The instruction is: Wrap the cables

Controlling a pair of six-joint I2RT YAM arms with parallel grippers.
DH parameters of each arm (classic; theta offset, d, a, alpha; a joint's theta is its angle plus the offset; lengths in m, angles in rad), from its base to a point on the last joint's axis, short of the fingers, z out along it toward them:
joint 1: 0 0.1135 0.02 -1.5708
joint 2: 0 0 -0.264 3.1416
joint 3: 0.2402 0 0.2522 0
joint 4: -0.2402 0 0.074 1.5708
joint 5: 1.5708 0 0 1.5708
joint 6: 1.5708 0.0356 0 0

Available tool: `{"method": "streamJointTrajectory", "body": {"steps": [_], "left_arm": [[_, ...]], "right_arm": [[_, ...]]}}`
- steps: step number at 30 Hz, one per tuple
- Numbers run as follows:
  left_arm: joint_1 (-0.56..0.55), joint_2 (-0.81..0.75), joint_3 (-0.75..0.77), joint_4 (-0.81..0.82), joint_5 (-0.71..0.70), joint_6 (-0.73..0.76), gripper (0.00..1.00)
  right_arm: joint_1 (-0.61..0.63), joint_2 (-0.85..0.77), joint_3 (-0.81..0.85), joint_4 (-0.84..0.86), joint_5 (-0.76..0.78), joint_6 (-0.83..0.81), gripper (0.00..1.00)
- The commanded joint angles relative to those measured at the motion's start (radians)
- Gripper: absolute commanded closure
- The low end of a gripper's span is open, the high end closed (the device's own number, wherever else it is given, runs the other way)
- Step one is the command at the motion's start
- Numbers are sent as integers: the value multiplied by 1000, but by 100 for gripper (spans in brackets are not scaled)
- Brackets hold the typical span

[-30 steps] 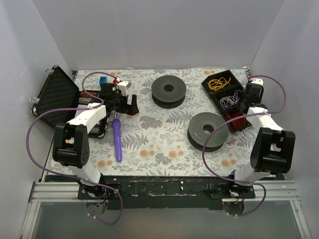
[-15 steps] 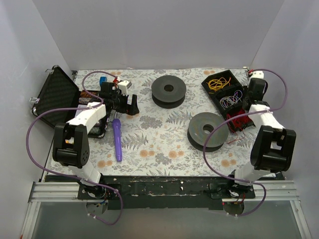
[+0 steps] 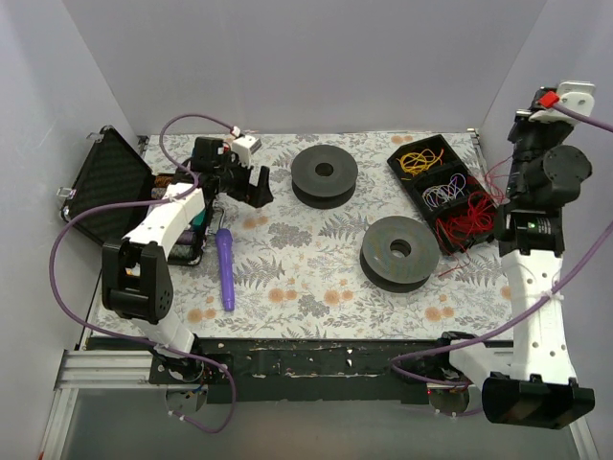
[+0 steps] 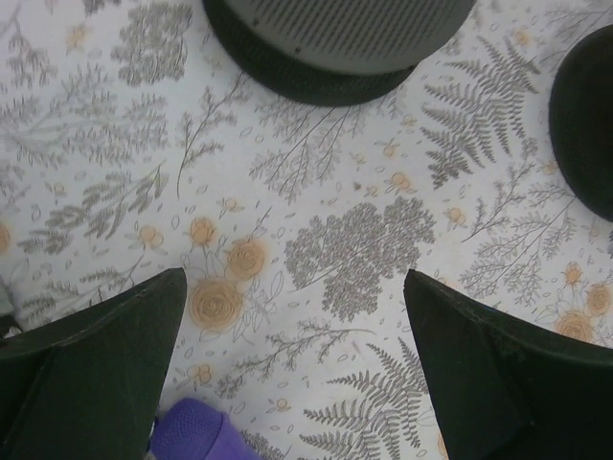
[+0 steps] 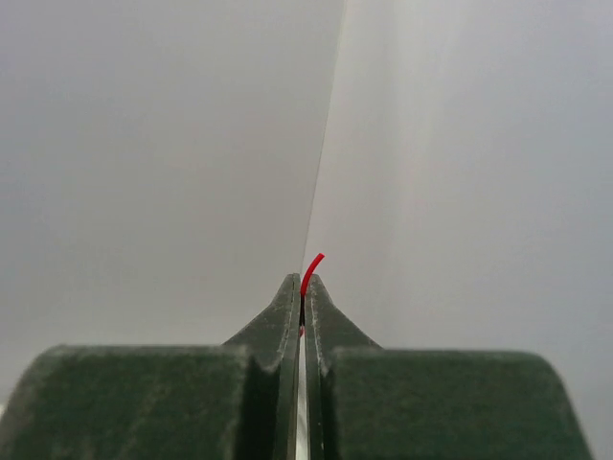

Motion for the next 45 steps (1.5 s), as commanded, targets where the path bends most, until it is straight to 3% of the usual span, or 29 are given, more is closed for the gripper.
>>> {"method": "streamJointTrajectory", "body": {"steps": [1, 3, 8, 10, 14, 18, 28, 32, 35, 37, 38, 40, 42, 45], "left_arm": [[-69, -10, 129, -86, 89, 93, 2], [-110, -1, 206, -123, 131, 115, 2], [-234, 47, 428, -201, 250, 104, 2], [-300, 77, 523, -201, 289, 77, 2], [-418, 160, 695, -146, 292, -8, 2], [-503, 275, 848, -97, 290, -91, 2], [-560, 387, 918, 81, 304, -330, 2], [-560, 401, 918, 116, 211, -373, 19], [-560, 412, 942, 107, 181, -356, 58], [-560, 406, 948, 95, 172, -359, 91], [-560, 403, 951, 87, 156, -358, 100], [-557, 384, 964, 49, 103, -329, 100], [-547, 354, 974, 6, 9, -292, 100], [-500, 317, 1028, -32, -119, -263, 100]], "right_arm": [[-2, -29, 106, 78, -106, -27, 99], [-2, -22, 159, 52, -192, -16, 99], [0, 17, 235, -30, -687, 82, 99], [6, 28, 220, -33, -784, 122, 99], [33, -2, 97, 50, -849, 209, 99], [44, 14, 37, 190, -1000, 439, 99], [135, 43, 37, 202, -1008, 538, 99], [139, 51, 34, 199, -1028, 559, 99], [139, 55, 29, 190, -1036, 567, 99], [139, 60, 23, 181, -1031, 565, 99], [139, 63, 23, 171, -1028, 564, 99], [139, 70, 34, 116, -1015, 529, 99], [138, 84, 60, -46, -931, 443, 99], [139, 104, 63, -227, -707, 366, 76]]}}
